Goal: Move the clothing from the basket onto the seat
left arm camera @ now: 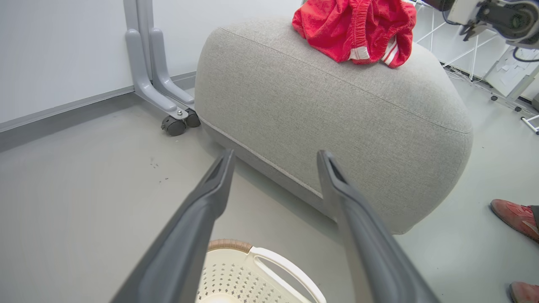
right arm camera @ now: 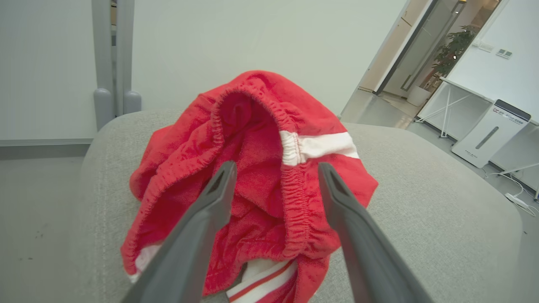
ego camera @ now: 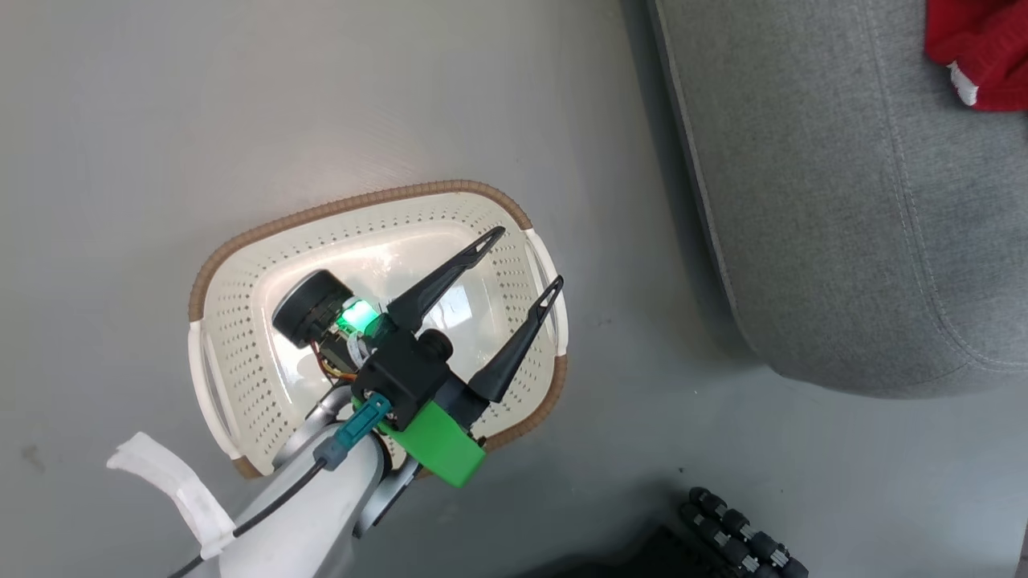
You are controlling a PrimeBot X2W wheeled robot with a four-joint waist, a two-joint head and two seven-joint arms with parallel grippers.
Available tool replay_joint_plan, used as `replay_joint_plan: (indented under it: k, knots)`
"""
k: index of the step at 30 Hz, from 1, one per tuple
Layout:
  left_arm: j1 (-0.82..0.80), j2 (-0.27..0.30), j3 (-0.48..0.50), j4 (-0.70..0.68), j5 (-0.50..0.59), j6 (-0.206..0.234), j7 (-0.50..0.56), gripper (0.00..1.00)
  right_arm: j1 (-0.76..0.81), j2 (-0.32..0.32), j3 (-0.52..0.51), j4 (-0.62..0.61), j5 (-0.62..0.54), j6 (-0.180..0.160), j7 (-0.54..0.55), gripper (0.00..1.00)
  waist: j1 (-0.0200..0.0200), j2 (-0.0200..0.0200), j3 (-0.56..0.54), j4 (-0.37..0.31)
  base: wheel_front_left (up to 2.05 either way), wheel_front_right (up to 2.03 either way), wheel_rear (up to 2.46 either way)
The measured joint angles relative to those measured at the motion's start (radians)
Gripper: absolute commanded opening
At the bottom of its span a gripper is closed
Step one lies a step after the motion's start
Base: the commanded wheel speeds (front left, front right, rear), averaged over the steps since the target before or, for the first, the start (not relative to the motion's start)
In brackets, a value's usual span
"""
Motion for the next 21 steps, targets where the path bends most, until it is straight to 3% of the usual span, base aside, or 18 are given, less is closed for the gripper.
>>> replay_joint_plan:
  k: [4, 11, 15, 21]
  knots:
    - [0.065, -0.056, 0.067, 0.009, -0.014, 0.022, 0.0, 1.0, 0.128, 0.017, 0.109, -0.058, 0.038, 0.0, 0.0, 1.0, -0.0001, 0.0, -0.07, 0.005, 0.0, 0.0, 0.0]
    - [0.204, -0.169, 0.234, 0.013, -0.033, 0.038, 0.0, 1.0, 0.307, 0.041, 0.339, -0.044, 0.118, 0.0, 0.0, 1.0, -0.0001, 0.0, -0.216, 0.044, 0.0, 0.0, 0.0]
    - [0.313, -0.211, 0.336, 0.027, -0.051, 0.039, 0.0, 1.0, 0.395, 0.063, 0.467, -0.014, 0.14, 0.0, 0.0, 1.0, -0.0001, 0.0, -0.308, 0.081, 0.0, 0.0, 0.0]
    - [0.455, -0.235, 0.471, 0.037, -0.062, 0.046, -0.001, 1.0, 0.497, 0.079, 0.552, 0.007, 0.151, 0.0, 0.0, 1.0, -0.0001, 0.0, -0.451, 0.143, 0.0, 0.0, 0.0]
